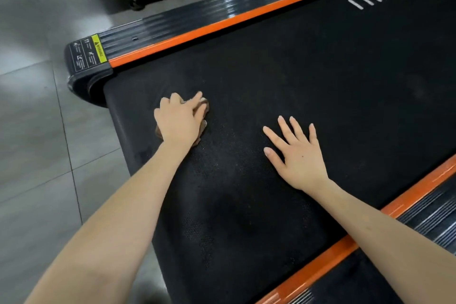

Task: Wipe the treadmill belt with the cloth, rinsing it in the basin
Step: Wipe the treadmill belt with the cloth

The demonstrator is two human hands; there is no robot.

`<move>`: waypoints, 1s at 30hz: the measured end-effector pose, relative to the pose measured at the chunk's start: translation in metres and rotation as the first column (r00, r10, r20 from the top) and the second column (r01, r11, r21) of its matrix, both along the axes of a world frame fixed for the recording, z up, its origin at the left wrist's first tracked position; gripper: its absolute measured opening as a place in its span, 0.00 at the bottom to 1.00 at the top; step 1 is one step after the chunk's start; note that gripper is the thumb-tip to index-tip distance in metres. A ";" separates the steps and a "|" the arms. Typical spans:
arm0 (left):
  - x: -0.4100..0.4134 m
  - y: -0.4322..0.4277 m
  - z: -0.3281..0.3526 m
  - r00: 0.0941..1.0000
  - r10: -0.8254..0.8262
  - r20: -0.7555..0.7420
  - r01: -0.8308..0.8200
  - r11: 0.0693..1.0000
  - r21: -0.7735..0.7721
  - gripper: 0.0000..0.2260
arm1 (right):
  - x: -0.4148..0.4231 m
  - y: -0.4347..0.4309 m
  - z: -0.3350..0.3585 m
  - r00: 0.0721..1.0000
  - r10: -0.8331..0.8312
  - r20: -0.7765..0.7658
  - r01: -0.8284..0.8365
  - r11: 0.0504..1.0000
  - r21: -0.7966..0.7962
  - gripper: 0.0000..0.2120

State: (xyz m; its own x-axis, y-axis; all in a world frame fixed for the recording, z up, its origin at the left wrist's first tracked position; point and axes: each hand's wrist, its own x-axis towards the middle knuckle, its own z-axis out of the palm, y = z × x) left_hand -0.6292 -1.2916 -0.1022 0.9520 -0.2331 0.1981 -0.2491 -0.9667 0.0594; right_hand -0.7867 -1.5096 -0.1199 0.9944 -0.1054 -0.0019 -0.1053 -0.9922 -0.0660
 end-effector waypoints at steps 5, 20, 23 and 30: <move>-0.015 0.016 -0.009 0.975 -0.195 0.108 0.213 0.958 -0.190 0.26 | 0.001 0.001 0.000 1.000 -0.004 -0.006 0.004 1.000 -0.016 0.27; 0.106 0.034 -0.015 0.995 -0.068 0.072 0.065 0.997 0.043 0.18 | 0.108 0.061 -0.003 0.996 0.073 0.041 -0.072 0.997 -0.031 0.29; 0.108 0.034 -0.015 0.990 -0.106 0.089 0.106 0.994 0.000 0.18 | 0.108 0.062 -0.005 0.995 0.081 0.052 -0.079 0.997 -0.026 0.27; 0.004 0.055 -0.014 0.754 -0.637 0.162 0.640 0.767 0.037 0.19 | 0.108 0.063 -0.003 0.997 0.071 0.017 -0.071 0.997 -0.021 0.29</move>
